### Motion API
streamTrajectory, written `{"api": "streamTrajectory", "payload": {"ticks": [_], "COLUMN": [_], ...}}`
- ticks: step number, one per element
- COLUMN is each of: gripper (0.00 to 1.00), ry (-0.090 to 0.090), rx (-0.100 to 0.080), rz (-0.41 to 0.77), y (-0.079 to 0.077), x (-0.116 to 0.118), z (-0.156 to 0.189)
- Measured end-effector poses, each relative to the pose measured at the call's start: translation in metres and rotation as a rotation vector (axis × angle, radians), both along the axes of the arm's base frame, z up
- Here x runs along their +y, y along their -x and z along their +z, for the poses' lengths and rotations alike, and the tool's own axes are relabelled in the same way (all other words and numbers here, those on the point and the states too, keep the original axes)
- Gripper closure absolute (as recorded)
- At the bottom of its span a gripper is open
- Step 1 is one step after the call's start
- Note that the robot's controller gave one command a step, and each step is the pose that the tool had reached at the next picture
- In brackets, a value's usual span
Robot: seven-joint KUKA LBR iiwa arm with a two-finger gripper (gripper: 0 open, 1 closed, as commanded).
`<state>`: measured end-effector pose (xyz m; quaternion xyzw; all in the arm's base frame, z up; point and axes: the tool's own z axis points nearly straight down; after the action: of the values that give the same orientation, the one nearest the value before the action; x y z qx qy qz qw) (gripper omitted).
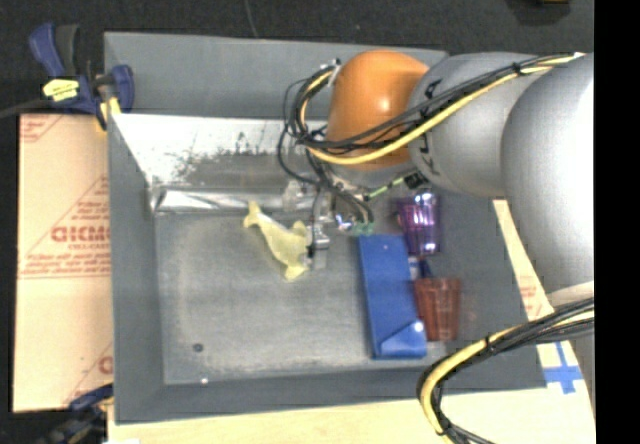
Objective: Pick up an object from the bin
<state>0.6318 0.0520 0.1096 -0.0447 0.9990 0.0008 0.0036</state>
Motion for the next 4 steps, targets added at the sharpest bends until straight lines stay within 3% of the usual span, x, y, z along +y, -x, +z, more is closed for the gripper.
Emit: {"api": "streamTrajectory", "payload": {"ticks": [1,2,3,4], "gripper": [0.00,1.00,1.00,1.00], "ry": [0.001,-0.009,-0.008,-0.009], "rx": [0.000,-0.005,-0.005,-0.005], "rz": [-0.092,-0.441,-0.439,-0.438], "y": [-0.007,-0.017,-0.017,-0.009], "x": [-0.001,-0.043,-0.043,-0.027], "z": [-0.023,-0.031,-0.031,-0.012]}}
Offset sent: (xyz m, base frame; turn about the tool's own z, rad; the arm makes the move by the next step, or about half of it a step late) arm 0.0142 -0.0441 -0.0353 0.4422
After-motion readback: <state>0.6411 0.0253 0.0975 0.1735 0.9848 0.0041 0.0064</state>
